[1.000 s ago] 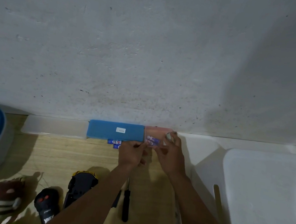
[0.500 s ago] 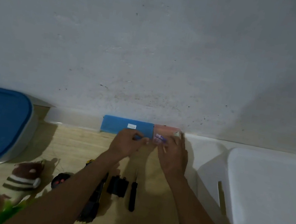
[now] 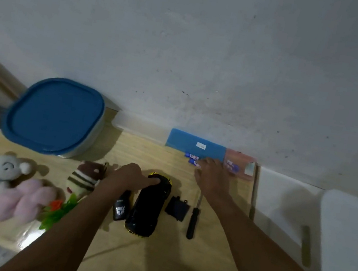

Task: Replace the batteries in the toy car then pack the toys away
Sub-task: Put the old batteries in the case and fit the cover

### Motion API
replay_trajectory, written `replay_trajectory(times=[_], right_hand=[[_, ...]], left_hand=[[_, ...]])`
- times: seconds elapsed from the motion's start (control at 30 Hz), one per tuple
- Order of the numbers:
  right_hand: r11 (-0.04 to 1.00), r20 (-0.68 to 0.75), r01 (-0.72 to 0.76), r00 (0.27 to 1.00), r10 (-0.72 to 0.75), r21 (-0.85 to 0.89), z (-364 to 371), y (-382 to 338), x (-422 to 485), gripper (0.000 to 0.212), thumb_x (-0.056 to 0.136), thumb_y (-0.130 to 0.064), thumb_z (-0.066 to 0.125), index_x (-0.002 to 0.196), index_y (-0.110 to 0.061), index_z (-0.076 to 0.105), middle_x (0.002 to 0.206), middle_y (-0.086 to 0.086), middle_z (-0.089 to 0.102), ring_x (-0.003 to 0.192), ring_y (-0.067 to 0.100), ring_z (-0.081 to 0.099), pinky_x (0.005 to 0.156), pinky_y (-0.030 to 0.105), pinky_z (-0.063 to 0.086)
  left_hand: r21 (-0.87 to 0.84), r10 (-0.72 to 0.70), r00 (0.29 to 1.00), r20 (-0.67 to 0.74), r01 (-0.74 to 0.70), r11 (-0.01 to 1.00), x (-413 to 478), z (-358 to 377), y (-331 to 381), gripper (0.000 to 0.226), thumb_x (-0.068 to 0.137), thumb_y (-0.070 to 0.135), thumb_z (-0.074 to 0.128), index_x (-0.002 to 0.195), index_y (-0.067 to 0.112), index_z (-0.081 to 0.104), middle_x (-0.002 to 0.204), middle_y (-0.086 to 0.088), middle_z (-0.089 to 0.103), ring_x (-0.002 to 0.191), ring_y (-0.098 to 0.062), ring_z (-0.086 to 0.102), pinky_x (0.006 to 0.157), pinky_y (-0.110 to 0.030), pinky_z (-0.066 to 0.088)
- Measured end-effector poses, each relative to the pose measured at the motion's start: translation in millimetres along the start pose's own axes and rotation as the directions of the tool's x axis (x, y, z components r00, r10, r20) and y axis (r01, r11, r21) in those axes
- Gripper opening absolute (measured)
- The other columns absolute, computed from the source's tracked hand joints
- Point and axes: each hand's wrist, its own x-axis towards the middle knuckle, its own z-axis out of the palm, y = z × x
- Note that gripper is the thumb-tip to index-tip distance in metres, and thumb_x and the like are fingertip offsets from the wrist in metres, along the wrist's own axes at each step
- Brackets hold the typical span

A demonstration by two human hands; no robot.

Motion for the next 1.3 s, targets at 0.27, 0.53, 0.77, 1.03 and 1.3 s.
replay_trajectory(times=[0.27,0.53,0.77,1.03,1.3], right_hand=[[0.968,-0.037,-0.074,0.996,0.085,0.241,2.3,-5.9,-13.9,0.030,0.093,-0.023,0.054,0.119,-0.017,0.067,0.111,0.005,0.063,0.102,0.020,0.057,0.080,0.031,0.045],[0.329,0.099,-0.287,0.867,0.488,0.900,-49.6,-28.7,-86.4,0.027,0.086,-0.027,0.073,0.112,-0.022,0.065,0.094,-0.010,0.070,0.087,-0.001,0.065,0.074,0.011,0.048],[0.226,0.095,-0.199,0.911,0.402,0.953,-91.0,-67.2,-119.7,0.008,0.084,-0.025,0.075,0.089,-0.019,0.072,0.084,-0.005,0.075,0.081,0.008,0.070,0.073,0.021,0.055],[0.688,-0.178,-0.152,0.906,0.383,0.710,-124.2,-115.2,-110.7,0.007,0.085,-0.041,0.070,0.088,-0.035,0.068,0.071,-0.011,0.061,0.067,0.006,0.058,0.058,0.026,0.048],[0.832,-0.485,-0.089,0.776,0.403,0.548,-120.5,-144.3,-121.3,0.012,0.083,-0.039,0.073,0.086,-0.027,0.074,0.090,-0.015,0.069,0.090,0.007,0.059,0.071,0.005,0.034]], left_hand=[[-0.272,0.074,0.992,-0.102,-0.100,0.957,-16.5,38.8,-6.1,0.040,0.088,0.049,0.064,0.088,0.009,0.060,0.090,-0.008,0.059,0.082,-0.022,0.057,0.075,-0.031,0.047],[-0.610,0.092,0.988,-0.126,-0.150,0.778,-30.6,55.9,2.9,0.038,0.093,0.044,0.060,0.110,0.011,0.058,0.097,-0.013,0.067,0.087,-0.024,0.065,0.068,-0.031,0.050],[-0.964,0.042,0.999,0.000,-0.011,0.266,-51.7,41.3,13.8,0.042,0.092,0.050,0.060,0.113,0.014,0.061,0.104,-0.014,0.073,0.089,-0.033,0.072,0.068,-0.039,0.059],[-1.000,0.342,0.940,0.004,0.005,-0.002,-80.5,8.7,16.1,0.043,0.097,0.048,0.051,0.128,0.018,0.052,0.119,-0.017,0.069,0.100,-0.038,0.070,0.071,-0.048,0.059],[-0.997,0.548,0.835,0.045,0.075,-0.033,-101.9,-0.5,-5.0,0.058,0.085,0.044,0.057,0.136,0.018,0.056,0.127,-0.019,0.064,0.099,-0.035,0.069,0.072,-0.040,0.058]])
